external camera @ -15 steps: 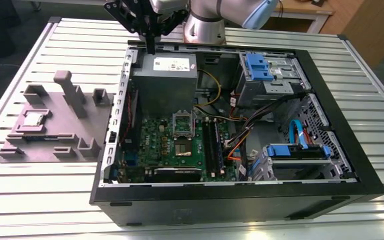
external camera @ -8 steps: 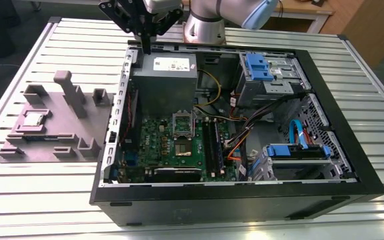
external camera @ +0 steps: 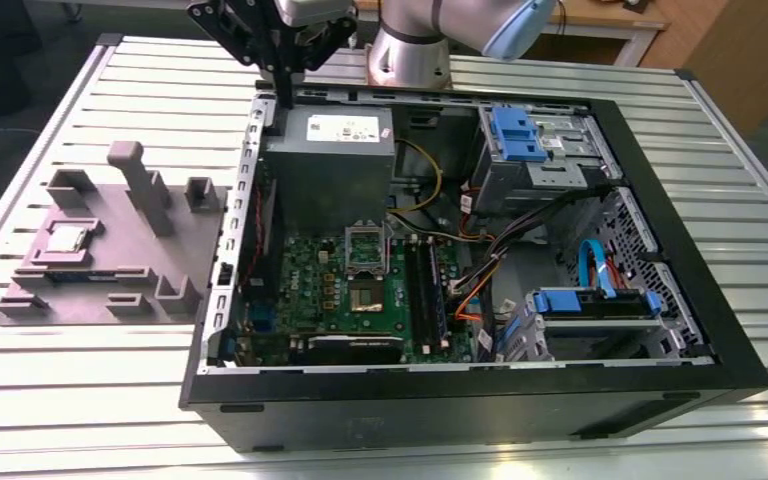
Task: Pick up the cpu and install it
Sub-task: 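Reach for the cpu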
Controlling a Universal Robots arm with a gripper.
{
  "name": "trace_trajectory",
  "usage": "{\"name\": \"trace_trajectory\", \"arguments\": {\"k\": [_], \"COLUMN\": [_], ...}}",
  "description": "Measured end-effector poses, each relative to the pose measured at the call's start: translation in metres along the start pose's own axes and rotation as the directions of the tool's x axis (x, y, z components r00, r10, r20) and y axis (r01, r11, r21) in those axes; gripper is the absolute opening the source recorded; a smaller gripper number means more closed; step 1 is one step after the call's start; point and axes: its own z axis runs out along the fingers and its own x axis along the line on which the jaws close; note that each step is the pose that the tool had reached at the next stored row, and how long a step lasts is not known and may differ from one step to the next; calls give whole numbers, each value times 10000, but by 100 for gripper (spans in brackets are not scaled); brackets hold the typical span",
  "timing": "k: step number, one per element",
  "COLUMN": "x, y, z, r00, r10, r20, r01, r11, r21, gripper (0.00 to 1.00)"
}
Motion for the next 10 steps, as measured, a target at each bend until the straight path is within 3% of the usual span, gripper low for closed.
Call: {"name": "trace_trajectory", "arguments": {"k": [2, 10], "x": [19, 182], "y": [-2, -14], "z": [1, 3], "r00": [10000, 9998], "r10": [6, 13], "r20": [-66, -213], "r01": [-6, -14], "r11": [10000, 10000], "r21": [3, -16], "gripper": [10, 10]}}
